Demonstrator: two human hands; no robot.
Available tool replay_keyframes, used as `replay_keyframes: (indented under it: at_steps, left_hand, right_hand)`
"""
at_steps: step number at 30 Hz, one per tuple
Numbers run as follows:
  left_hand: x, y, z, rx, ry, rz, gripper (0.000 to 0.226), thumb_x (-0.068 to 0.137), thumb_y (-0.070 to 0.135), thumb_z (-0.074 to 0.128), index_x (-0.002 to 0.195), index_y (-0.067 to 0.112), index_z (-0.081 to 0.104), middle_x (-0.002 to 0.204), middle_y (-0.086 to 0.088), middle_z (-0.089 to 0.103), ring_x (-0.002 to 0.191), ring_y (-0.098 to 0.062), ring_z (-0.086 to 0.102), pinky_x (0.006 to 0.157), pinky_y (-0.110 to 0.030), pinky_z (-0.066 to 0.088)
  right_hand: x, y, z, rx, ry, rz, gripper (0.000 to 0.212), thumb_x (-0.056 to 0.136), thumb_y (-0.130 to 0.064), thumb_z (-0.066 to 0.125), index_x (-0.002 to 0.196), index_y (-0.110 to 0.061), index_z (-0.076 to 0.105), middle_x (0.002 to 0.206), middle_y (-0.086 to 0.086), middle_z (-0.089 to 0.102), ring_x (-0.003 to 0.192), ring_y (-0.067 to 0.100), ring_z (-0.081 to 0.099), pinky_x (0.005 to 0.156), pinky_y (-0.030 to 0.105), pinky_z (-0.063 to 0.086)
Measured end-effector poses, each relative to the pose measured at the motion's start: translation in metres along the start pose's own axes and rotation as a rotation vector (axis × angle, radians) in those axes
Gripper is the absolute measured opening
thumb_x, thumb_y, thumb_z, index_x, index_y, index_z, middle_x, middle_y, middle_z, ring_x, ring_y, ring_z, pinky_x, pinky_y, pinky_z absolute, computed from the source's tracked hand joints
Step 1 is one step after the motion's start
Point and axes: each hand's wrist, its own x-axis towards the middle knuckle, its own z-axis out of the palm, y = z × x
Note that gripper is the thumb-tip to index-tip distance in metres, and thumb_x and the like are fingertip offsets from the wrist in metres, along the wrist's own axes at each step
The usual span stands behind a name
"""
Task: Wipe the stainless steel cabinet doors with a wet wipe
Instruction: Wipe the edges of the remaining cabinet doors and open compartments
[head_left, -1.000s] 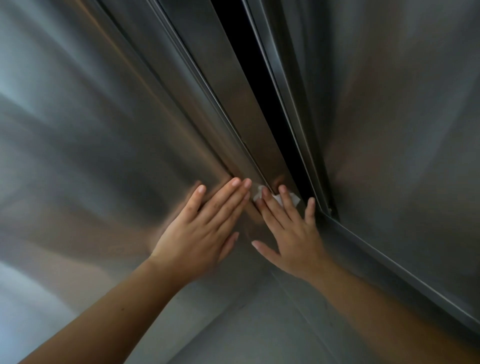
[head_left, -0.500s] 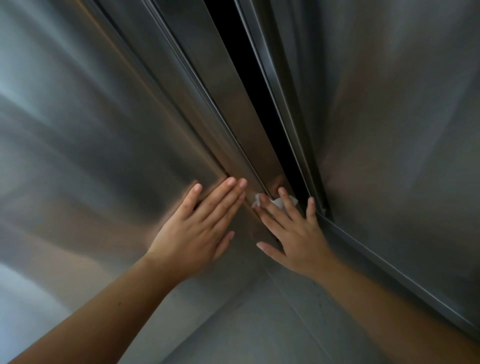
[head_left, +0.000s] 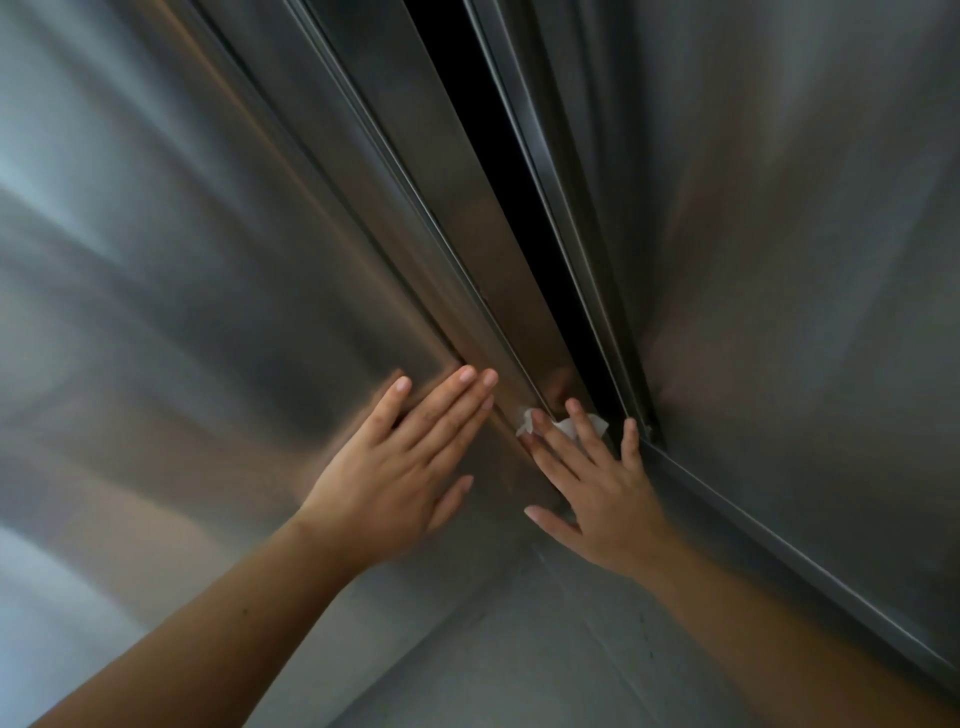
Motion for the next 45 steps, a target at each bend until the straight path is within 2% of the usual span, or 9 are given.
replay_keyframes:
  at_steps: [4, 9, 16, 19, 24, 28, 33, 39, 45]
  left_hand:
    - [0.000, 0.000, -0.002, -0.058, -0.018, -0.009, 0.067, 0.091, 0.049, 0.024, 0.141, 0.005, 0.036, 0.150, -0.009, 0.027, 0.139, -0.019, 0.019, 0.113, -0.043, 0.003]
    - [-0.001, 0.001, -0.004, -0.095, -0.042, -0.009, 0.071, 0.090, 0.054, 0.026, 0.142, 0.005, 0.035, 0.150, -0.009, 0.026, 0.140, -0.019, 0.019, 0.113, -0.043, 0.002]
    - [-0.006, 0.000, -0.002, -0.075, -0.048, -0.006, 0.071, 0.089, 0.053, 0.029, 0.141, 0.006, 0.038, 0.150, -0.008, 0.029, 0.139, -0.021, 0.025, 0.113, -0.043, 0.004]
    - [-0.008, 0.001, -0.001, -0.078, -0.047, -0.015, 0.071, 0.090, 0.053, 0.028, 0.142, 0.006, 0.036, 0.151, -0.007, 0.027, 0.140, -0.020, 0.021, 0.113, -0.043, 0.002]
    - [-0.007, 0.001, -0.001, -0.071, -0.050, -0.016, 0.070, 0.090, 0.053, 0.026, 0.142, 0.006, 0.036, 0.150, -0.008, 0.028, 0.139, -0.021, 0.024, 0.113, -0.042, 0.001]
    - [-0.008, 0.002, -0.001, -0.078, -0.049, -0.014, 0.070, 0.091, 0.052, 0.026, 0.141, 0.006, 0.036, 0.150, -0.008, 0.028, 0.139, -0.021, 0.024, 0.114, -0.042, -0.001]
    - [-0.012, 0.002, 0.000, -0.079, -0.041, -0.015, 0.068, 0.090, 0.051, 0.028, 0.141, 0.006, 0.036, 0.150, -0.008, 0.029, 0.138, -0.023, 0.027, 0.113, -0.043, 0.003]
    - [-0.015, 0.006, 0.001, -0.081, -0.012, -0.038, 0.067, 0.092, 0.050, 0.027, 0.142, 0.005, 0.034, 0.151, -0.009, 0.027, 0.139, -0.020, 0.021, 0.114, -0.043, -0.001]
    - [-0.016, 0.006, -0.001, -0.092, -0.008, -0.040, 0.066, 0.091, 0.048, 0.029, 0.140, 0.006, 0.038, 0.149, -0.009, 0.030, 0.137, -0.023, 0.027, 0.112, -0.043, 0.005]
  right_hand:
    - [0.023, -0.008, -0.014, 0.029, 0.082, 0.036, 0.069, 0.089, -0.061, 0.029, 0.146, -0.021, 0.024, 0.154, -0.002, 0.017, 0.142, 0.028, 0.013, 0.107, 0.059, -0.003]
    - [0.024, -0.012, -0.016, 0.066, 0.033, 0.073, 0.072, 0.090, -0.063, 0.025, 0.149, -0.023, 0.015, 0.157, -0.004, 0.008, 0.143, 0.029, 0.008, 0.101, 0.063, -0.009]
    - [-0.020, 0.002, 0.007, 0.026, -0.130, 0.027, 0.068, 0.087, -0.060, 0.031, 0.142, -0.020, 0.037, 0.151, 0.000, 0.027, 0.139, 0.030, 0.018, 0.097, 0.067, 0.010]
    - [-0.008, 0.000, 0.002, 0.017, -0.084, 0.032, 0.067, 0.087, -0.060, 0.030, 0.141, -0.020, 0.038, 0.151, -0.001, 0.025, 0.140, 0.031, 0.019, 0.097, 0.066, 0.007]
    - [0.019, -0.006, -0.013, 0.021, 0.014, 0.045, 0.071, 0.089, -0.062, 0.027, 0.147, -0.022, 0.019, 0.155, -0.002, 0.014, 0.142, 0.032, 0.012, 0.100, 0.064, -0.010]
    - [0.014, -0.007, -0.010, 0.018, -0.018, 0.057, 0.073, 0.088, -0.061, 0.029, 0.148, -0.021, 0.019, 0.156, -0.001, 0.014, 0.142, 0.031, 0.015, 0.098, 0.066, -0.004]
    - [-0.020, 0.006, 0.004, 0.008, -0.114, 0.016, 0.067, 0.086, -0.055, 0.035, 0.143, -0.019, 0.033, 0.152, -0.005, 0.024, 0.138, 0.030, 0.028, 0.098, 0.067, 0.006]
    - [-0.025, 0.006, 0.003, 0.030, -0.102, 0.028, 0.065, 0.087, -0.052, 0.037, 0.143, -0.019, 0.032, 0.152, -0.004, 0.027, 0.139, 0.029, 0.026, 0.101, 0.065, 0.002]
    - [-0.013, 0.000, -0.004, 0.074, -0.011, 0.040, 0.068, 0.088, -0.051, 0.037, 0.146, -0.018, 0.026, 0.154, -0.003, 0.020, 0.141, 0.028, 0.018, 0.103, 0.062, -0.004]
